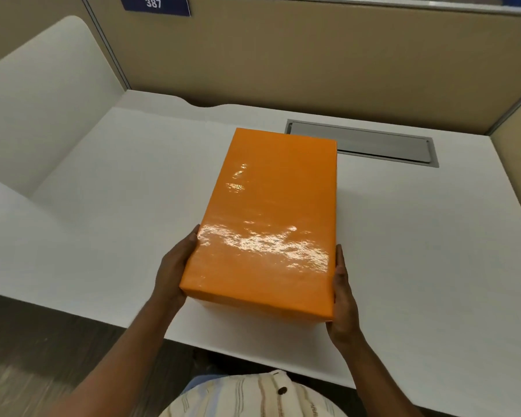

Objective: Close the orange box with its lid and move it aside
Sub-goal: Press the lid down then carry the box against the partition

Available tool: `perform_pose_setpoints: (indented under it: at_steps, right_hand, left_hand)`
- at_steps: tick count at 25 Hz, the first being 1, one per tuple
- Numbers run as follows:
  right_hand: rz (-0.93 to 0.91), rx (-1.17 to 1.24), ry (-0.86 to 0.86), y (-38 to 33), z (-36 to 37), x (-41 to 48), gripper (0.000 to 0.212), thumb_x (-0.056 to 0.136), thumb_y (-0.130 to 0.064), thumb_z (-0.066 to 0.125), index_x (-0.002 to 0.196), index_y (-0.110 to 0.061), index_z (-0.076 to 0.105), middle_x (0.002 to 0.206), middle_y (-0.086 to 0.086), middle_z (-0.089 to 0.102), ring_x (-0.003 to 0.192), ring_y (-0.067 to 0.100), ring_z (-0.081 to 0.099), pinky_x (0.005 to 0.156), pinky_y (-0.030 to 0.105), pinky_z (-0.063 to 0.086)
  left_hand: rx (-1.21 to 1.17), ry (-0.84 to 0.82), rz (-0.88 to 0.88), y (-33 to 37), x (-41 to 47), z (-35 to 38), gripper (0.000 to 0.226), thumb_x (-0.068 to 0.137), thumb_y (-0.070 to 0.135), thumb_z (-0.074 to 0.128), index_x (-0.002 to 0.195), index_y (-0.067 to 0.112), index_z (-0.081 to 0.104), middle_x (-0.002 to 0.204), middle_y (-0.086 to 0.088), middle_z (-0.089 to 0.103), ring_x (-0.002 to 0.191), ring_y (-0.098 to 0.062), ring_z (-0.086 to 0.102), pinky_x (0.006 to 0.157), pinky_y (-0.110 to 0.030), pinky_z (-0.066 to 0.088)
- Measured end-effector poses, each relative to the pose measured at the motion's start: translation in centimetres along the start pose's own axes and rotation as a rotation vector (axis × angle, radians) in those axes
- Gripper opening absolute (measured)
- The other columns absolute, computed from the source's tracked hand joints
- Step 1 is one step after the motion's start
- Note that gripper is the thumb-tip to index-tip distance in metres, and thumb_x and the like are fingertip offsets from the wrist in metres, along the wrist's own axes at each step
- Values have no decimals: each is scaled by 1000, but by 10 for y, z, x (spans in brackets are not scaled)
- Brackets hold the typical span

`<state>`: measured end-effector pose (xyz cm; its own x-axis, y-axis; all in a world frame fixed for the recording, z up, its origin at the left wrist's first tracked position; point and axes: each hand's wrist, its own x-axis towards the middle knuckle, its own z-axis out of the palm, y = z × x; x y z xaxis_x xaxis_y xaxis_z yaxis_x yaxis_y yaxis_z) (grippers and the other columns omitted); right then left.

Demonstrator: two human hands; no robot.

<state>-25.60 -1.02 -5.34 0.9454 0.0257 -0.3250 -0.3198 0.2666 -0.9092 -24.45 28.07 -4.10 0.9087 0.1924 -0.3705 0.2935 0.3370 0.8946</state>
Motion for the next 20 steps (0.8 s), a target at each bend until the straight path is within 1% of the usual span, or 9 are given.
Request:
perform_pose_setpoints:
  at_steps: [1, 2, 4, 6, 9, 11, 14, 18, 20]
  right_hand:
    - [16, 47, 12, -1, 2, 1, 46, 87, -52, 31, 133, -55, 34, 145, -5, 43, 125, 27, 52, 95, 54, 49]
    - [22, 75, 27, -2, 6, 3, 47, 86, -52, 31, 133, -53, 36, 144, -4, 46, 123, 28, 54, 93, 54, 50]
    - [25, 118, 61, -6, 17, 7, 50, 87, -51, 33, 137, -47, 38, 143, -2, 48, 121, 30, 56, 91, 54, 51]
    - [34, 142, 87, -7, 35, 14, 51, 88, -50, 35, 138, -44, 39, 141, -2, 51, 117, 30, 59, 87, 53, 54]
    - [22, 145, 122, -5, 76, 31, 46, 89, -50, 36, 134, -46, 44, 139, -4, 53, 117, 31, 59, 84, 53, 55]
    - [3, 154, 129, -2, 103, 47, 41, 89, -48, 38, 129, -48, 49, 135, -6, 56, 111, 27, 63, 80, 48, 58]
    - [-16, 158, 104, -4, 143, 71, 38, 88, -45, 42, 124, -49, 54, 132, -7, 59, 105, 23, 67, 77, 44, 59]
    - [-32, 128, 48, -8, 208, 114, 43, 87, -41, 45, 129, -44, 49, 135, -4, 56, 111, 28, 63, 82, 46, 58]
    - [-40, 133, 15, -11, 241, 138, 45, 87, -39, 45, 132, -40, 47, 135, -3, 56, 113, 29, 61, 83, 46, 57]
  left_hand:
    - [1, 13, -8, 1, 1, -1, 35, 93, 40, 55, 124, 29, 67, 119, -6, 72, 105, -31, 70, 75, -41, 60]
    - [3, 25, -22, 3, 3, -4, 35, 91, 41, 57, 122, 29, 68, 117, -7, 73, 103, -30, 71, 74, -41, 60]
    - [7, 48, -42, 14, 12, -12, 37, 86, 44, 64, 118, 26, 71, 113, -9, 74, 98, -31, 73, 73, -41, 60]
    - [22, 75, -39, 28, 26, -24, 36, 83, 47, 67, 109, 23, 75, 103, -11, 77, 90, -32, 74, 68, -38, 59]
    - [-13, 119, -8, 55, 51, -50, 30, 84, 42, 70, 99, 18, 78, 90, -11, 79, 78, -29, 76, 60, -33, 59]
    - [-43, 120, 15, 73, 68, -69, 24, 84, 37, 71, 94, 17, 80, 85, -10, 79, 73, -27, 76, 56, -31, 58]
    - [-55, 134, 52, 96, 90, -96, 17, 84, 33, 71, 88, 20, 81, 84, -9, 79, 73, -28, 76, 55, -31, 58]
    - [-53, 213, 86, 131, 132, -143, 15, 83, 30, 73, 77, 20, 81, 74, -8, 77, 67, -27, 74, 56, -34, 59]
    - [-62, 273, 81, 148, 156, -164, 17, 81, 30, 75, 72, 16, 80, 69, -9, 74, 63, -27, 71, 60, -37, 60]
